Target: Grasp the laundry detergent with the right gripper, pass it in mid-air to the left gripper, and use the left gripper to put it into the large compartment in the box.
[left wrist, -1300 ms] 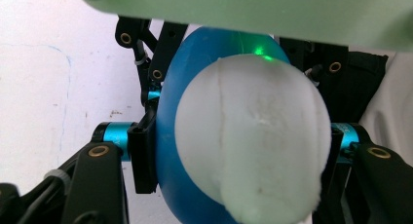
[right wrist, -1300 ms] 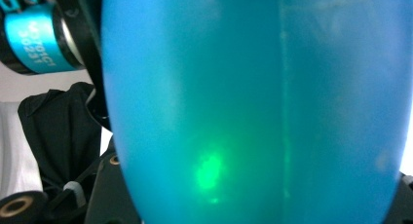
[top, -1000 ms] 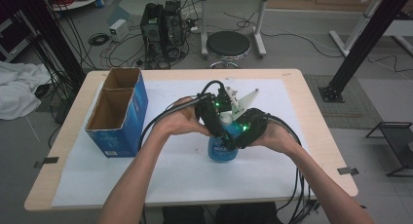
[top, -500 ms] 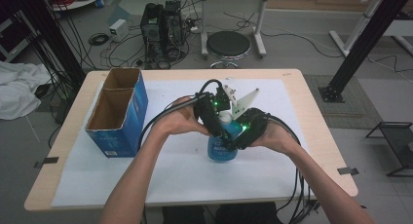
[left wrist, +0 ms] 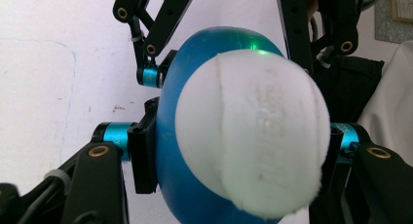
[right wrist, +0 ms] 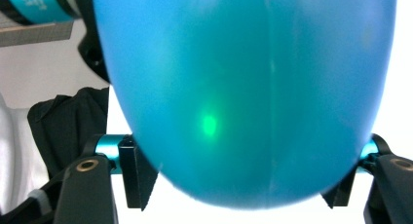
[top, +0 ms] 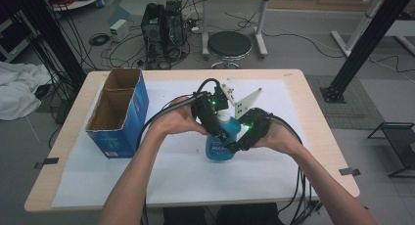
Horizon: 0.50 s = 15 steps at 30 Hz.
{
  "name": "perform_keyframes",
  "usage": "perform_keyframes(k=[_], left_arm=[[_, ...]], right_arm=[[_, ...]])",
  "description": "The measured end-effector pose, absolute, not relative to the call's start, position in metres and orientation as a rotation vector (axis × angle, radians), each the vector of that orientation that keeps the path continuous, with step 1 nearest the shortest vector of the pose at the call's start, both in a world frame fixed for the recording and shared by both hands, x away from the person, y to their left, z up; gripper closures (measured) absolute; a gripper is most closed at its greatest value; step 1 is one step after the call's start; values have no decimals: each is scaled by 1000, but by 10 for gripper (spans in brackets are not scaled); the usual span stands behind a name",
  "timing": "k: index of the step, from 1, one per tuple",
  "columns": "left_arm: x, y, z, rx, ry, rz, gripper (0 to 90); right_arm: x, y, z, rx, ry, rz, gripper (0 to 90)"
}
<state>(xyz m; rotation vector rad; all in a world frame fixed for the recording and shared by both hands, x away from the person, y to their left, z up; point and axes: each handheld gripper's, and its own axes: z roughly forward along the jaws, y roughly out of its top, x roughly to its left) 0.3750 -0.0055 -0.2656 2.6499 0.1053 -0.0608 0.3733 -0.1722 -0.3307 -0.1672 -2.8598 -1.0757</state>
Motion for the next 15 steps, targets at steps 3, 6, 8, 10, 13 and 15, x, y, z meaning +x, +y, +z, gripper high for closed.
perform_keyframes(k=[3,6,8,10,13,15], left_arm=[[375,-5,-265,2654,108,-61,381],[375,-5,-265,2655,112,-57,381],[375,-4,-265,2656,111,-58,381],[375,-3,-265,2658,110,-56,381],[375,-2,-264,2663,127,-52,381],[373,-2,-265,2641,165,-54,380]], right_arm=[[375,-173,-331,-151,-2874,-1111,252],[375,-175,-330,-158,-2882,-1088,233],[372,-174,-329,-197,-2881,-1081,232],[372,-175,-329,-203,-2889,-1067,231],[371,-177,-329,-213,-2893,-1041,230],[371,-178,-329,-224,-2901,-1015,226]])
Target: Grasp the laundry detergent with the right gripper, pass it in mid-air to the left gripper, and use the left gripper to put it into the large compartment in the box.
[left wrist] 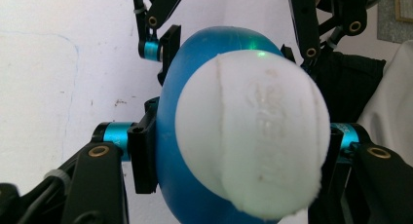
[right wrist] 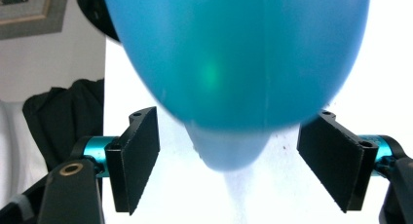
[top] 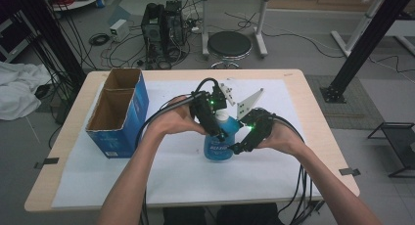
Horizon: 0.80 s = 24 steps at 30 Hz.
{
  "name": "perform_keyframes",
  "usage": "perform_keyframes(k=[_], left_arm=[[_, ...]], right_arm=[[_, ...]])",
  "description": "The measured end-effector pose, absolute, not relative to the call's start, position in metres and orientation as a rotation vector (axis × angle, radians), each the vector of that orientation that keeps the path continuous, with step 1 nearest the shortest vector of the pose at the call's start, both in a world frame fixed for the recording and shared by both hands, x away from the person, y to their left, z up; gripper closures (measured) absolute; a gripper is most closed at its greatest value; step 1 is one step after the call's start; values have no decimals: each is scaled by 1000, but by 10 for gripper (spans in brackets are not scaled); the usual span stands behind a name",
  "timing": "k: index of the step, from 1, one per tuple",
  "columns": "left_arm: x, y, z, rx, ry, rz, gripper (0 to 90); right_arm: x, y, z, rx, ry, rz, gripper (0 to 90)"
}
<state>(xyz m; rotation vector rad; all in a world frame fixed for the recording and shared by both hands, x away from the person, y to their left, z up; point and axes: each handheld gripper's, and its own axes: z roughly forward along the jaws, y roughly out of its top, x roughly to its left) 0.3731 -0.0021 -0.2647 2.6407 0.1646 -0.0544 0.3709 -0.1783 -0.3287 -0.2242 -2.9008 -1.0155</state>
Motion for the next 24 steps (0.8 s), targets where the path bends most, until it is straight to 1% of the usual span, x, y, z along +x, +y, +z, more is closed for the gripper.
perform_keyframes(k=[4,6,7,10,12,14,15,20,24], left_arm=[[375,0,-262,2663,141,-41,381],[375,1,-260,2662,155,-34,381],[376,2,-259,2665,161,-30,381],[375,3,-256,2668,195,-32,381],[376,4,-254,2674,209,-27,381],[377,5,-250,2677,217,-9,381],[378,6,-249,2675,224,-6,381],[380,13,-237,2664,272,32,381],[383,23,-219,2669,308,74,381]], right_arm=[[371,-181,-331,-262,-2928,-1013,223],[372,-185,-329,-271,-2916,-983,222],[376,-186,-330,-218,-2923,-1021,218],[376,-190,-331,-259,-2944,-1015,215],[377,-194,-331,-270,-2973,-984,215],[372,-197,-329,-384,-2975,-894,215],[372,-199,-328,-381,-2994,-891,215],[373,-206,-327,-442,-3050,-845,215],[375,-212,-328,-494,-3102,-771,215]])
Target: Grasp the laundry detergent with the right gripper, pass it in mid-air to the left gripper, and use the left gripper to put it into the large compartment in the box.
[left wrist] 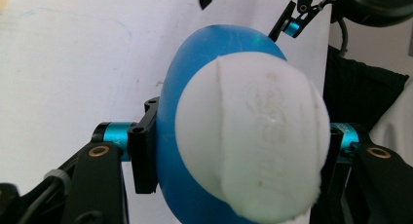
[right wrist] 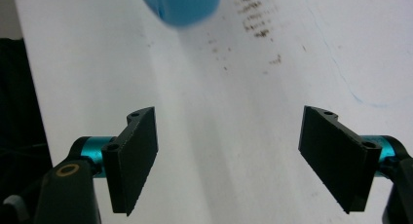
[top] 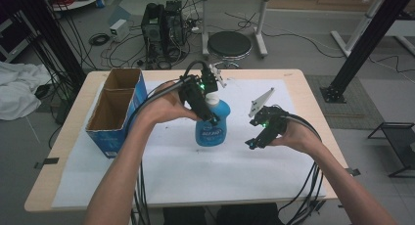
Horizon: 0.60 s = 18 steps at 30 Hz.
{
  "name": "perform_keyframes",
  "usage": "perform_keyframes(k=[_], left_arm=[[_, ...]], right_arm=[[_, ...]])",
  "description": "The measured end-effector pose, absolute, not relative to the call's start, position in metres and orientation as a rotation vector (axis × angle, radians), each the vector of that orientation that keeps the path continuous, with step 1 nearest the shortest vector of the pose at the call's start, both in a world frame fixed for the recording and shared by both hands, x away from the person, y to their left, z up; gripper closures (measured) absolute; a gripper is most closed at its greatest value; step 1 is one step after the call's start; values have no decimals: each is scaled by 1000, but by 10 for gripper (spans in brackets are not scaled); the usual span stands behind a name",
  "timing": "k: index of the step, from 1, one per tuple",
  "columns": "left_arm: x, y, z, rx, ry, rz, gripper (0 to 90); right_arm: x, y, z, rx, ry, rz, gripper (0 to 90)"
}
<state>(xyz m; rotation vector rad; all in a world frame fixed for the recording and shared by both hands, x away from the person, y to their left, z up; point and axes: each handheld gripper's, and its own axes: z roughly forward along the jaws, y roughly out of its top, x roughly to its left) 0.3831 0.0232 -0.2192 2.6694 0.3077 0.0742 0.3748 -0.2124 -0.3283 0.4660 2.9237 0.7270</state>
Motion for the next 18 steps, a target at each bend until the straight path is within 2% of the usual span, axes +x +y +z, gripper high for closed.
perform_keyframes(k=[9,18], left_arm=[[393,54,-176,2648,508,155,381],[406,96,-134,2556,848,236,382]], right_arm=[[379,-226,-330,551,2918,629,214],[383,-242,-324,629,2870,569,214]])
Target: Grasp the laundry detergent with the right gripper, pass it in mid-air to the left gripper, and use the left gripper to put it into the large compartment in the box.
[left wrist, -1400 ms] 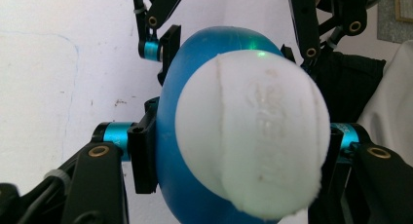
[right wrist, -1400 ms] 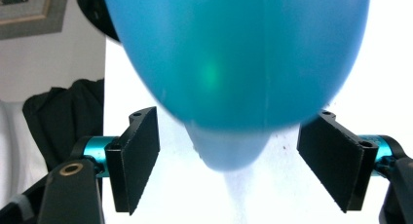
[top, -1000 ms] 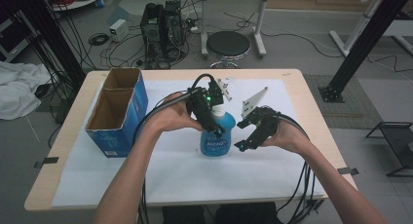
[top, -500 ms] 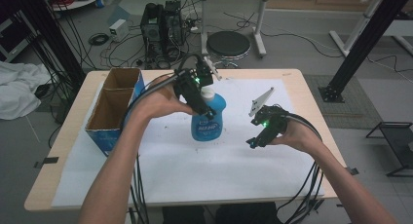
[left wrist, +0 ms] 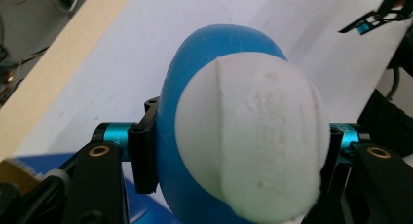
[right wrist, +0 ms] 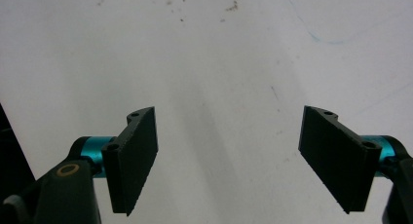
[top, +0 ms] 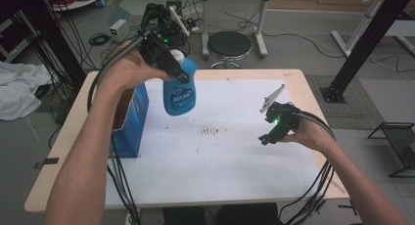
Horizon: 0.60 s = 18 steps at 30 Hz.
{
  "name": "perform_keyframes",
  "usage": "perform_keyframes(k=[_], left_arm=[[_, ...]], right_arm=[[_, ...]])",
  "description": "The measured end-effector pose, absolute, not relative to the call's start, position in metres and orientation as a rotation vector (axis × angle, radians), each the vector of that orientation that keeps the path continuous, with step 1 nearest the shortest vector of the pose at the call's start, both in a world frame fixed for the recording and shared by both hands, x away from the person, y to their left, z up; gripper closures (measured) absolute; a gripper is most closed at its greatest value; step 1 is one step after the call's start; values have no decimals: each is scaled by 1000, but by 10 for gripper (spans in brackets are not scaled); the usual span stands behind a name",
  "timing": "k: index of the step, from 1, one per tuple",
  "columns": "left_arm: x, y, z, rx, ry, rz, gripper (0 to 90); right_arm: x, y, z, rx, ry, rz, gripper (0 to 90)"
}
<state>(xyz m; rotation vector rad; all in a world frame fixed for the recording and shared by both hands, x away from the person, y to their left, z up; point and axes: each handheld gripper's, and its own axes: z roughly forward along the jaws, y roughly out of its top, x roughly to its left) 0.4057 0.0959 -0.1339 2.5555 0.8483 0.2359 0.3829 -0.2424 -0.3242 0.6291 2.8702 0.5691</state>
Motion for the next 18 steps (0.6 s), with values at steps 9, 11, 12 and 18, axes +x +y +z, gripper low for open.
perform_keyframes(k=[9,11,12,18], left_arm=[[408,145,-102,2421,1084,296,382],[407,155,-96,2405,1117,312,383],[407,160,-93,2396,1135,321,382],[405,183,-87,2373,1253,362,383]], right_arm=[[383,-253,-324,672,2862,528,215],[383,-254,-325,679,2863,523,214],[382,-254,-325,686,2862,524,215],[383,-256,-326,684,2862,524,214]])
